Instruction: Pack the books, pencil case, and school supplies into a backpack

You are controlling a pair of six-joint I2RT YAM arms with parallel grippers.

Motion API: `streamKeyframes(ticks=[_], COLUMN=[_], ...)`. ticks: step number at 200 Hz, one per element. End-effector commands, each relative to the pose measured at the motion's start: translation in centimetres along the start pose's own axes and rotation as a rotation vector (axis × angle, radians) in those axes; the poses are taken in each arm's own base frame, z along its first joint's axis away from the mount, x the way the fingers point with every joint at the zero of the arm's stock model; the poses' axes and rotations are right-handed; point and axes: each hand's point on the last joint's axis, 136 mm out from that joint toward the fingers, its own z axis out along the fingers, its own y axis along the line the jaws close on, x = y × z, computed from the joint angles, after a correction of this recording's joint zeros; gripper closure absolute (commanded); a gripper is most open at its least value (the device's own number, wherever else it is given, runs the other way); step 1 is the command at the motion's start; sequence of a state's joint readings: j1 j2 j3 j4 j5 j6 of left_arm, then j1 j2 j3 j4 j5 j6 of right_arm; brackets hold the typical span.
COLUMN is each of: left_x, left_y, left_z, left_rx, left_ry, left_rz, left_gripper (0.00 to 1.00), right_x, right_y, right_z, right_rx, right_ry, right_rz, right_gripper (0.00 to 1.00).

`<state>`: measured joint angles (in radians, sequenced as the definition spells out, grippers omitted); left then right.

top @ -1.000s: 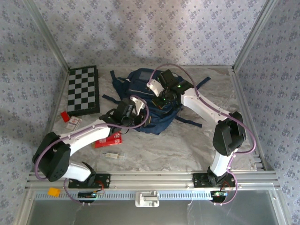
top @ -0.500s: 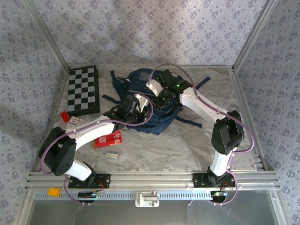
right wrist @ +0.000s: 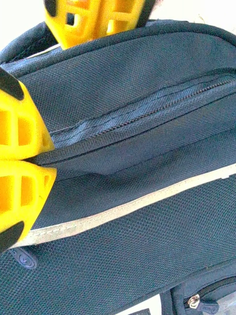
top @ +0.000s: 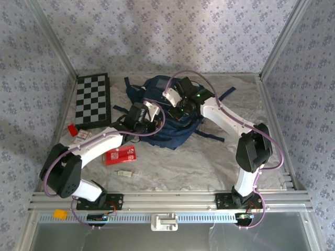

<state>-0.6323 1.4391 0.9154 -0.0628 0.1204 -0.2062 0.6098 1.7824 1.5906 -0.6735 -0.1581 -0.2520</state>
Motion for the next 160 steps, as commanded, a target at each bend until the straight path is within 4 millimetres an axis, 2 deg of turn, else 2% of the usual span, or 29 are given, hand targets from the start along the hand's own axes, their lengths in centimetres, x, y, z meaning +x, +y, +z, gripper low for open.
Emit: streamKeyframes(ticks=[1, 18, 49, 68, 79, 100, 118, 123, 126, 141, 160], left_x=[-0.3, 0.1, -0.6, -1.3, -1.6, -1.4, -0.8, -0.7, -0.6, -0.4, -0.4], left_y=[1.6, 2.2, 2.2, 1.4, 1.5, 1.8, 2.2, 2.3, 2.3, 2.3, 2.2], left_z=[-1.5, -1.5, -0.7, -0.5, -0.5, -0.3, -0.3, -0.3, -0.2, -0.2, -0.1], left_rx=[-0.049, -0.064, -0.062, -0.015, -0.017, -0.036, -0.054, -0.058, -0.059, -0.058, -0.051], left_ry=[-0.022, -0.017, -0.023, -0.050, -0.061, -0.050, -0.038, -0.035, -0.033, -0.030, -0.026], left_rz=[0.010, 0.008, -0.021, -0.039, -0.048, -0.043, -0.035, -0.034, -0.033, -0.034, -0.033], left_gripper=[1.00, 1.00, 1.00, 1.00, 1.00, 1.00, 1.00, 1.00, 1.00, 1.00, 1.00], right_x=[-1.7, -1.9, -2.0, -1.6, -1.0, -0.2, 2.4, 2.7, 3.6, 3.6, 2.9], right_y=[-0.5, -0.4, 0.0, 0.6, 0.7, 2.0, 1.5, 1.7, 2.1, 3.3, 4.5], right_z=[-2.4, -2.4, -1.8, -2.0, -2.3, -3.9, -4.6, -4.5, -4.0, -3.8, -3.8], right_rx=[0.007, -0.001, 0.006, -0.015, -0.012, -0.059, -0.057, -0.099, -0.123, -0.230, -0.271], right_ry=[-0.067, -0.076, -0.067, -0.077, -0.075, -0.120, -0.151, -0.173, -0.167, -0.226, -0.285], right_rz=[0.004, 0.004, 0.029, 0.104, 0.212, 0.451, 0.813, 0.906, 0.956, 1.112, 1.213], right_gripper=[1.00, 1.00, 1.00, 0.65, 0.55, 0.46, 0.37, 0.36, 0.35, 0.31, 0.27])
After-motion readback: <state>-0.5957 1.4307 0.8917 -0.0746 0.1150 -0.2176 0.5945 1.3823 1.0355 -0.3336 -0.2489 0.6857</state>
